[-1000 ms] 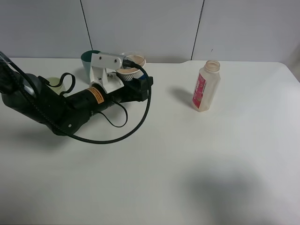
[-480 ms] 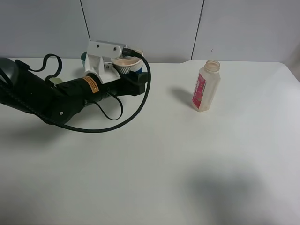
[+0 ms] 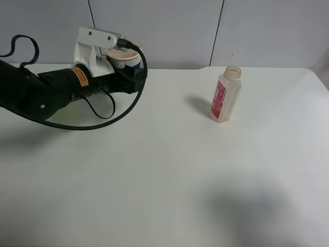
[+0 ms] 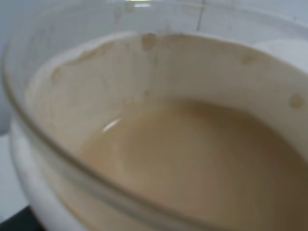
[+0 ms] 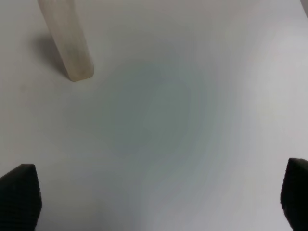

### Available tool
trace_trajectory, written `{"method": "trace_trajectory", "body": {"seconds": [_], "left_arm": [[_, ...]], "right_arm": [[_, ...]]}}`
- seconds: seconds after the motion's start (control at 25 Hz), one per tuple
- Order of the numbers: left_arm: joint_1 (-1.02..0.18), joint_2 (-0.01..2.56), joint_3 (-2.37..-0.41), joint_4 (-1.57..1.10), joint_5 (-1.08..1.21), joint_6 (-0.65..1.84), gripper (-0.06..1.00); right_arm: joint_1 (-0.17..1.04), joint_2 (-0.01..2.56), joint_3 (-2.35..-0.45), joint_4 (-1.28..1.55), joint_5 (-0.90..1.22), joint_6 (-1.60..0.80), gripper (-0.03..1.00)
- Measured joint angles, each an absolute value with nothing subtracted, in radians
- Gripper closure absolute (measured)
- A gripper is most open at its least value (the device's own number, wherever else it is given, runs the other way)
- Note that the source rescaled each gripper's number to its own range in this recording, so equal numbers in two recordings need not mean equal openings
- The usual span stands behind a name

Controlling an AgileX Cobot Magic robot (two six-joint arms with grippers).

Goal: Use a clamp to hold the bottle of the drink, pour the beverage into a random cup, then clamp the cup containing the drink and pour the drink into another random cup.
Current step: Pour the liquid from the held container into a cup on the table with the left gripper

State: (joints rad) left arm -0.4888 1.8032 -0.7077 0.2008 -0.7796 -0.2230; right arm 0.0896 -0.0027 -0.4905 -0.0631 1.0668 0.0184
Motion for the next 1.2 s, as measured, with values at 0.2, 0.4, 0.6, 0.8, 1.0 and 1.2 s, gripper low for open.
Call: {"method": "trace_trajectory", "body": {"seconds": [0.2, 0.4, 0.6, 0.8, 1.0, 1.2], "left_arm": [[-0.418, 1.754, -0.708, 0.281, -0.755, -0.248, 0.93], [-0.339, 1.731, -0.707, 0.383, -0.748, -0.296, 0.93], [-0.283, 1.728, -0.707, 0.444, -0.745, -0.308, 0.93], [-0.232, 1.728, -0.707, 0.486, -0.743, -0.309, 0.93], [-0.133, 1.724, -0.707, 0.547, -0.757, -0.312, 0.93], [-0.076, 1.707, -0.707, 0.59, -0.757, -0.312, 0.93]], "right_arm": [[0.09, -0.003, -0.49, -0.063, 1.067, 0.018, -0.03], [0.09, -0.003, -0.49, -0.063, 1.067, 0.019, -0.03], [0.09, -0.003, -0.49, -0.063, 1.067, 0.019, -0.03], [0.09, -0.003, -0.49, -0.063, 1.067, 0.02, -0.03], [0.09, -0.003, -0.49, -0.063, 1.067, 0.02, -0.03], [0.09, -0.003, -0.49, -0.063, 1.067, 0.02, -0.03]]}}
